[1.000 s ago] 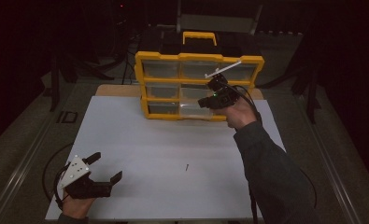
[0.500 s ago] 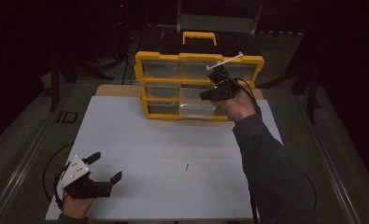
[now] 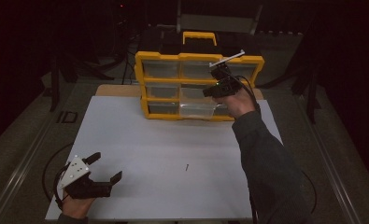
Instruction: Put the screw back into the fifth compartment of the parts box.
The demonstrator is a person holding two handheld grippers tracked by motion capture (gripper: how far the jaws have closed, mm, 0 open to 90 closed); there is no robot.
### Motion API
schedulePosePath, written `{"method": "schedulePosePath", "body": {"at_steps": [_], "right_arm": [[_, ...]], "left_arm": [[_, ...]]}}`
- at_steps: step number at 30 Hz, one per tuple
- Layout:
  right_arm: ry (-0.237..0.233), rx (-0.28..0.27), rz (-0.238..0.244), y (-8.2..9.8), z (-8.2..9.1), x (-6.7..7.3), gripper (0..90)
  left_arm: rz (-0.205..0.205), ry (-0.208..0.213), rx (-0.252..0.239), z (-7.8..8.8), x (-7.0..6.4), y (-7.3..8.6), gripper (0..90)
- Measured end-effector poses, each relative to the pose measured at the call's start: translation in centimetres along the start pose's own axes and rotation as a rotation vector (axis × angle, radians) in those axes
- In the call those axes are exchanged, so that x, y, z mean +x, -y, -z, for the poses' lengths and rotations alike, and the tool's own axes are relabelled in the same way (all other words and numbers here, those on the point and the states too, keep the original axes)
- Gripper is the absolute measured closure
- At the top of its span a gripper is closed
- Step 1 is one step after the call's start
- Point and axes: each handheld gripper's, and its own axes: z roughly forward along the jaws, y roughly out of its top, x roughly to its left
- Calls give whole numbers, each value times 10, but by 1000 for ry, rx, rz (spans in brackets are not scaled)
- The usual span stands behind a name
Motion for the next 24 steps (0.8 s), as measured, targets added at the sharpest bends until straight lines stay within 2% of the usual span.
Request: {"method": "schedulePosePath", "body": {"at_steps": [2, 3, 4, 5, 6, 8, 9, 10, 24], "right_arm": [[5, 0, -5, 0, -2, -1, 866], [6, -4, -6, 0, -2, -2, 826], [5, -18, -14, 0, -3, -3, 697], [12, -37, -22, 0, -3, -3, 487], [6, -43, -18, 0, -3, -3, 327], [15, -36, -30, 0, -4, -3, 327], [15, -36, -30, 0, -4, -3, 249], [35, -41, -36, 1, -5, -3, 145], [38, -26, 5, 13, -2, 0, 138]], "left_arm": [[-1, 0, 0, 0, 0, 0, 0], [0, 0, 2, 0, 0, 0, 0], [-1, 0, 3, 0, 0, 0, 0], [0, 0, 3, 0, 0, 0, 0], [1, 0, 2, 0, 0, 0, 0], [1, 0, 2, 0, 0, 0, 0], [2, -1, 2, 0, 1, 1, 0], [2, 0, 2, 0, 1, 1, 0], [0, -1, 2, 0, 0, 0, 0]]}}
